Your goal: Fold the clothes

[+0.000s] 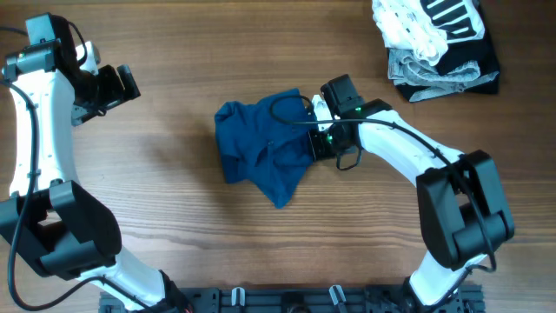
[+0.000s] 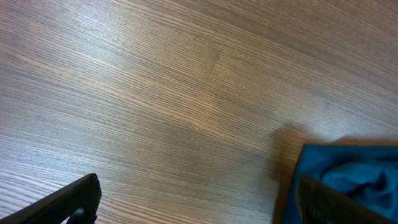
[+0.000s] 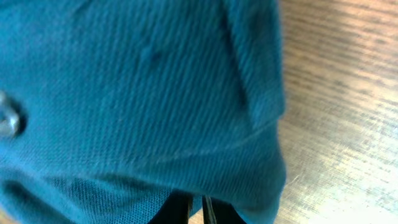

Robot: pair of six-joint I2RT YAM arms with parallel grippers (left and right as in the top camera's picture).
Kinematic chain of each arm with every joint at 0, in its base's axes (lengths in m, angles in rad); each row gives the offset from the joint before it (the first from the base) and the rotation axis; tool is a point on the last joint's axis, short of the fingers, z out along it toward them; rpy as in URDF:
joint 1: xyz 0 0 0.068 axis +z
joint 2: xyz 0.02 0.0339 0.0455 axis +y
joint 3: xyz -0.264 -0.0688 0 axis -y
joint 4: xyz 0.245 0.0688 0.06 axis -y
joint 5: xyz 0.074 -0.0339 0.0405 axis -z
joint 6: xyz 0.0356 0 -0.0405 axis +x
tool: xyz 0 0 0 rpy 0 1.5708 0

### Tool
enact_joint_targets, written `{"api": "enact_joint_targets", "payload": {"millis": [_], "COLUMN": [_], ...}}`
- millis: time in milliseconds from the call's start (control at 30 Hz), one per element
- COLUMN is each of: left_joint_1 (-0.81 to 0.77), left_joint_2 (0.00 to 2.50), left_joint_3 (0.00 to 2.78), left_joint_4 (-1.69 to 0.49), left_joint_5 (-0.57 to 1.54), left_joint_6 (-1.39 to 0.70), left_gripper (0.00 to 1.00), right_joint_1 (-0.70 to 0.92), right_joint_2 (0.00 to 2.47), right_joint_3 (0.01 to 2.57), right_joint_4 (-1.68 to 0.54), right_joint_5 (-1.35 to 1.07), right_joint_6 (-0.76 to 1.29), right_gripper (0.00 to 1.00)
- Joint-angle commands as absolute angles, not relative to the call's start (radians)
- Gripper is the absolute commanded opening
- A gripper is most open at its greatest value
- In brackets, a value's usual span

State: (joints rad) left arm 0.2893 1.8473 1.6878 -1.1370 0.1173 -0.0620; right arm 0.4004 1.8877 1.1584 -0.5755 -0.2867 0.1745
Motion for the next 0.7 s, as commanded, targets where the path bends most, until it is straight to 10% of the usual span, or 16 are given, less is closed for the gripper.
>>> {"api": "enact_joint_targets", "payload": {"millis": [0,300,433,667], "left_joint_1": [0.29,0.29,0.292,0.345], "left_joint_2": [1.829,1.829,1.829,1.829], "left_joint_3": [1.705,1.706,1.706,1.706], "left_joint_4": [-1.137,-1.097,-1.083,-1.055], "left_joint_5": [0.112,0.162,0.167,0.167], "left_joint_6": [-0.061,-0.061,-0.061,-0.061], "left_gripper": [1.0,1.0,1.0,1.0], "right_joint_1": [0.393,0.207,0.223,0.578], "right_joint_2": [1.973,2.088,2.039,1.99], "right_joint_3": [1.152,1.385,1.755,1.617], "right_joint_4": [-0.429,-0.162,-0.645,-0.925], "right_joint_5": [-0.19,-0.308,-0.441,-0.25], "right_joint_6": [0.218,0.102,-0.028,-0.132], "right_gripper": [0.11,0.15,0.89,1.0]}}
